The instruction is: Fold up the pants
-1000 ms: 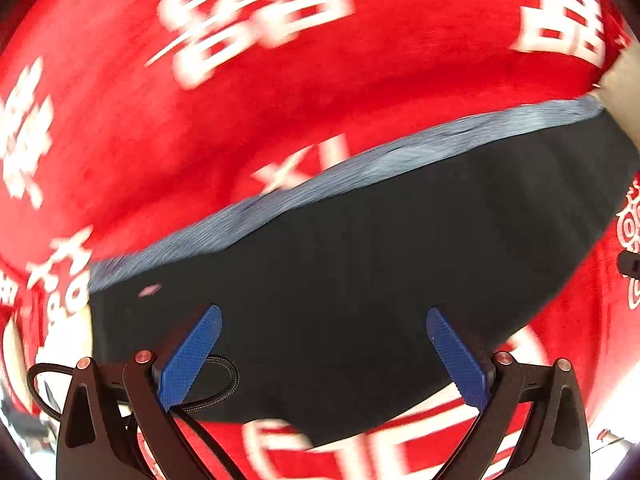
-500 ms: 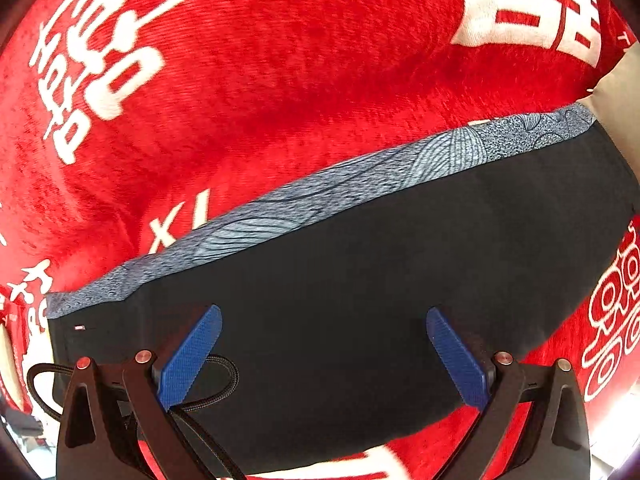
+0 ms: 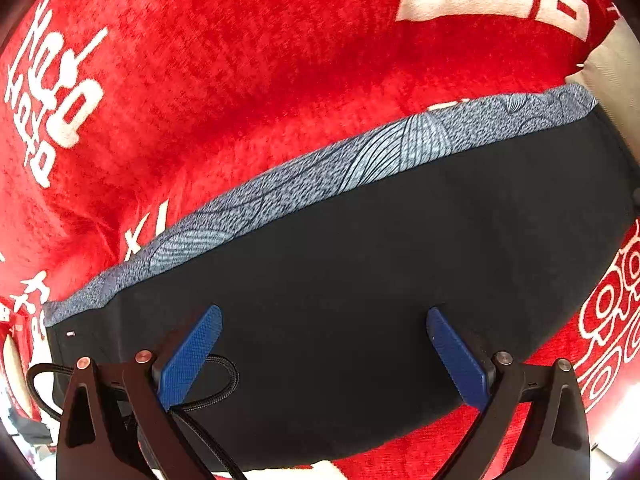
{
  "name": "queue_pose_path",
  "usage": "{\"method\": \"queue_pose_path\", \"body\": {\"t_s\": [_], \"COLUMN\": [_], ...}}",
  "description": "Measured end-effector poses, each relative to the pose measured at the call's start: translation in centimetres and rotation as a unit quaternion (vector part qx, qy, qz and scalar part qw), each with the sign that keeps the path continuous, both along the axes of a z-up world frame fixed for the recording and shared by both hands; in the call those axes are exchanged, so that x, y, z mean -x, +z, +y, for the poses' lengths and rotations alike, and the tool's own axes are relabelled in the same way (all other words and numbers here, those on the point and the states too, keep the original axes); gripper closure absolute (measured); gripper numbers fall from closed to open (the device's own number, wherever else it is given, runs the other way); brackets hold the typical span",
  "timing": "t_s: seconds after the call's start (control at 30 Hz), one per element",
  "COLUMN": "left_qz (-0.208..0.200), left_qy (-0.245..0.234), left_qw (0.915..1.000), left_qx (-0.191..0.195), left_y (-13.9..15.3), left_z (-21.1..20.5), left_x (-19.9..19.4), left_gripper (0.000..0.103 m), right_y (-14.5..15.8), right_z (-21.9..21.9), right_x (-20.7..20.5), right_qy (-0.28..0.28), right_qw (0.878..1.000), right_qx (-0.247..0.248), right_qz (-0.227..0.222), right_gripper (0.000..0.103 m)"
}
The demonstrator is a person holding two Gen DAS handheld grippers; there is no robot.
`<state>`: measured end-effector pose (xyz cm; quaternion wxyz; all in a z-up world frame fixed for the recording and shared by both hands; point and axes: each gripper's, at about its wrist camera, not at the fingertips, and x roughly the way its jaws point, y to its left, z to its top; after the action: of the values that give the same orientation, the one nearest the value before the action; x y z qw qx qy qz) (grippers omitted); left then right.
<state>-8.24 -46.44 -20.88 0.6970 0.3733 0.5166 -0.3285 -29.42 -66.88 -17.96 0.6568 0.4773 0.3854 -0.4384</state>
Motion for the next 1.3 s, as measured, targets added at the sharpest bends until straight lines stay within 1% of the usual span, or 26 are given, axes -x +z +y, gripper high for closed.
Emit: {"method": "queue_pose_path", "body": {"t_s": [0.07, 0.1, 0.13, 0.17, 0.23, 0.27, 0.33, 0.4, 0.5, 0.57, 0.6, 0.67, 0.73, 0.77, 0.8, 0.87, 0.93, 1.0, 1.07, 1.1, 1.17, 1.23, 1.27, 1.3], "left_qz": [-0.001, -0.003, -0.003, -0.001, 0.002, 0.004, 0.012, 0.019, 0.023, 0.027, 0.025, 0.031, 0.042, 0.047, 0.049, 0.047, 0.044, 0.044, 0.044, 0.044, 0.047, 0.043, 0.034, 0.031], "left_qy": [-0.007, -0.011, -0.013, -0.014, -0.013, -0.011, -0.004, 0.006, 0.018, 0.027, 0.033, 0.043, 0.064, 0.070, 0.072, 0.070, 0.066, 0.066, 0.067, 0.067, 0.068, 0.070, 0.073, 0.076], "left_qw": [1.0000, 0.9999, 0.9999, 0.9998, 0.9996, 0.9995, 0.9993, 0.9989, 0.9984, 0.9980, 0.9982, 0.9979, 0.9959, 0.9951, 0.9946, 0.9948, 0.9951, 0.9950, 0.9950, 0.9951, 0.9951, 0.9952, 0.9951, 0.9950], "left_qx": [0.002, 0.005, 0.009, 0.016, 0.027, 0.031, 0.035, 0.042, 0.049, 0.050, 0.044, 0.038, 0.048, 0.053, 0.057, 0.058, 0.058, 0.059, 0.059, 0.058, 0.054, 0.053, 0.057, 0.057], "left_y": [0.2, 0.6, 0.8, 1.2, 1.7, 1.8, 1.6, 1.3, 0.9, 0.2, -0.4, -1.4, -1.9, -2.0, -2.0, -2.1, -2.3, -2.4, -3.1, -3.2, -3.1, -2.8, -2.5, -2.6], "left_z": [-0.5, -1.0, -1.4, -1.9, -2.9, -3.5, -4.9, -6.1, -7.8, -8.7, -9.0, -9.0, -8.5, -8.3, -8.1, -8.0, -7.8, -7.8, -7.5, -7.5, -7.4, -7.5, -7.3, -7.2], "left_x": [0.2, 0.4, 0.5, 0.6, 0.7, 0.6, 0.4, 0.1, -0.1, -0.2, -0.3, -0.6, -0.9, -1.1, -1.2, -1.3, -1.5, -1.4, -1.4, -1.4, -1.0, -1.6, -1.9, -2.4], "left_gripper": [0.000, 0.000, 0.000, 0.000, 0.000, 0.000, 0.000, 0.000, 0.000, 0.000, 0.000, 0.000, 0.000, 0.000, 0.000, 0.000, 0.000, 0.000, 0.000, 0.000, 0.000, 0.000, 0.000, 0.000], "right_y": [-0.8, -0.8, -0.5, -0.1, 1.8, 2.8, 4.3, 4.6, 3.5, 2.0, 1.6, 0.0, -1.3, -1.9, -2.3, -2.3, -2.4, -2.5, -2.3, -1.8, -1.0, -0.1, 0.1, 0.0], "right_z": [-0.2, -0.3, -0.3, -0.1, 0.5, 0.8, 0.6, -0.1, -1.6, -2.1, -2.0, -1.5, -1.0, -0.8, -0.8, -1.4, -3.0, -4.5, -5.4, -5.4, -4.7, -3.3, -1.9, -0.9], "right_x": [0.7, 0.7, 0.8, 0.8, 0.5, 0.1, -1.8, -4.0, -7.1, -10.0, -10.7, -13.0, -14.6, -15.2, -15.4, -15.0, -13.8, -12.7, -11.8, -11.7, -11.4, -10.7, -10.3, -10.1], "right_qy": [-0.005, -0.007, -0.010, -0.011, 0.001, 0.016, 0.070, 0.114, 0.150, 0.193, 0.208, 0.251, 0.280, 0.290, 0.292, 0.280, 0.242, 0.211, 0.190, 0.186, 0.181, 0.182, 0.187, 0.192], "right_qw": [1.000, 1.000, 1.000, 1.000, 0.999, 0.998, 0.994, 0.990, 0.987, 0.980, 0.977, 0.968, 0.960, 0.957, 0.956, 0.960, 0.969, 0.976, 0.980, 0.980, 0.981, 0.982, 0.982, 0.981], "right_qx": [-0.013, -0.013, -0.011, -0.005, 0.027, 0.048, 0.077, 0.080, 0.056, 0.035, 0.027, -0.004, -0.008, -0.001, 0.007, 0.024, 0.039, 0.044, 0.043, 0.050, 0.053, 0.037, 0.032, 0.031], "right_qz": [-0.007, -0.005, 0.001, 0.008, 0.024, 0.025, 0.017, 0.008, -0.015, -0.021, -0.023, -0.032, -0.020, -0.008, 0.000, 0.010, 0.022, 0.032, 0.031, 0.040, 0.047, 0.018, 0.013, 0.019], "right_gripper": [0.083, 0.076, 0.075, 0.073, 0.072, 0.072, 0.072, 0.072, 0.073, 0.073, 0.073, 0.073, 0.073, 0.073, 0.077, 0.077, 0.078, 0.092, 0.094, 0.093, 0.089, 0.082, 0.071, 0.057]}}
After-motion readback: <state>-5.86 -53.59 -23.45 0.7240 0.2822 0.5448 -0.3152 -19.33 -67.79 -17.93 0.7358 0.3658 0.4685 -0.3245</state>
